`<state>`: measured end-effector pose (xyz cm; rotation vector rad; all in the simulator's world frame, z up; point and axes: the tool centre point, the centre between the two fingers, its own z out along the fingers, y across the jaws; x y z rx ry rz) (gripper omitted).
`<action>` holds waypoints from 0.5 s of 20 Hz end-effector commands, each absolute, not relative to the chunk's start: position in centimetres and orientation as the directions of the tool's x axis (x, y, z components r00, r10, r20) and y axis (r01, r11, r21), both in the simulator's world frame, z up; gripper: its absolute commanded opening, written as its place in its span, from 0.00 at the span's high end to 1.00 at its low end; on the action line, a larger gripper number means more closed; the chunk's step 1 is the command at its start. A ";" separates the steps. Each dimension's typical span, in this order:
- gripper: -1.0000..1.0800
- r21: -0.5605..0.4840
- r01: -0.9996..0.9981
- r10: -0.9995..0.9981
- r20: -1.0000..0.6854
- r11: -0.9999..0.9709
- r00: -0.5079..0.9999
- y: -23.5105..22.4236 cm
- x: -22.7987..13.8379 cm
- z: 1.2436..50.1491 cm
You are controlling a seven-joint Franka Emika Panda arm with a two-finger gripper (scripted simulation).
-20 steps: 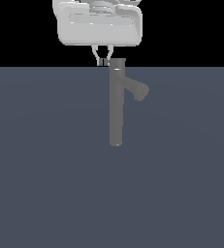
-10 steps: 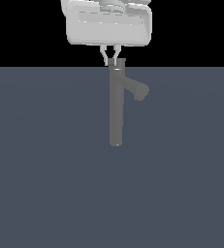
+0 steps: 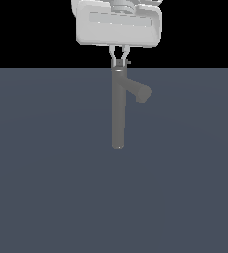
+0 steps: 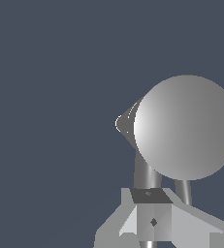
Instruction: Turn on the faucet by rotating a designated handle.
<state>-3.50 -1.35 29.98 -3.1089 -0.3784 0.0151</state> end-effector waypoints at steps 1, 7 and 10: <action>1.00 0.000 0.198 0.198 0.004 -0.980 0.980 -4.9 -2.3 30.1; 1.00 -0.018 0.227 0.227 -0.020 -0.974 0.974 -3.7 -2.7 29.9; 1.00 -0.015 0.219 0.219 -0.017 -0.976 0.976 -4.3 -1.7 30.0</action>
